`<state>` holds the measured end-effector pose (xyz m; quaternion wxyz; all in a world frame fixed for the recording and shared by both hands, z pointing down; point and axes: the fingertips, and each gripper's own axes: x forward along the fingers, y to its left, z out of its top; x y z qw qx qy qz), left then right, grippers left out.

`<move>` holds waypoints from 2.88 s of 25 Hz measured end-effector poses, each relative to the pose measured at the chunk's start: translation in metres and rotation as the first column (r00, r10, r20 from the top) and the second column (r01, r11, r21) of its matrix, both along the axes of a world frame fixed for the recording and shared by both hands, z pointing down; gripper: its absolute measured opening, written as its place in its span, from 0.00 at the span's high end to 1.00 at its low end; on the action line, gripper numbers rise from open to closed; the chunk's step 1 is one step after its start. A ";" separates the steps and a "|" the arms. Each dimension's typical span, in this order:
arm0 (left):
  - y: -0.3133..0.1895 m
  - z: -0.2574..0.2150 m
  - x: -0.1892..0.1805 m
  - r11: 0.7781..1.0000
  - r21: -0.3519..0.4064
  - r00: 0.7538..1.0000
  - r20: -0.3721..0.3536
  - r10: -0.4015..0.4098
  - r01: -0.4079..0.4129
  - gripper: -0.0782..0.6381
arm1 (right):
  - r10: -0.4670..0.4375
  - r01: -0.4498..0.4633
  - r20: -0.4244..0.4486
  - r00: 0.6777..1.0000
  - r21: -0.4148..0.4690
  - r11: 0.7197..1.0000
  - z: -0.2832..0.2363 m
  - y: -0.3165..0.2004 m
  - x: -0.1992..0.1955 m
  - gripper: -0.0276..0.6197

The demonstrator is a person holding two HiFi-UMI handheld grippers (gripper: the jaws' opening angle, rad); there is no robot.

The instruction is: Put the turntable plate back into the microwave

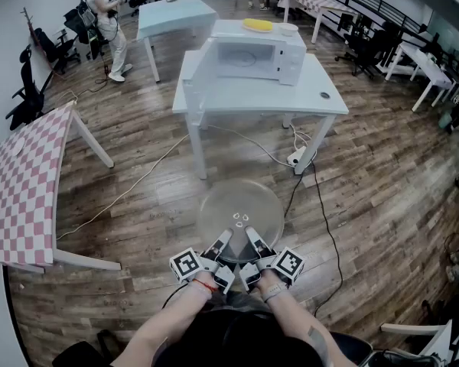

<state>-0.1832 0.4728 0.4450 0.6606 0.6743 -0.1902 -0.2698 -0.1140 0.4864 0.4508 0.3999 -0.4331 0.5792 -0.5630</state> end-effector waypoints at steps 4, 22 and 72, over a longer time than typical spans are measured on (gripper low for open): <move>-0.003 0.009 0.011 0.999 -0.023 0.999 -0.007 0.033 -0.033 0.85 | 0.031 -0.031 0.010 0.999 -0.028 0.999 0.013 0.000 0.010 0.89; -0.116 0.031 0.038 0.995 -0.072 0.997 0.025 0.069 -0.067 0.85 | 0.062 -0.060 0.020 0.998 -0.077 0.995 0.031 -0.111 0.037 0.89; -0.365 0.034 0.128 0.991 -0.110 0.996 -0.033 -0.086 0.082 0.85 | -0.092 0.091 -0.013 0.996 -0.084 0.992 0.032 -0.373 0.129 0.89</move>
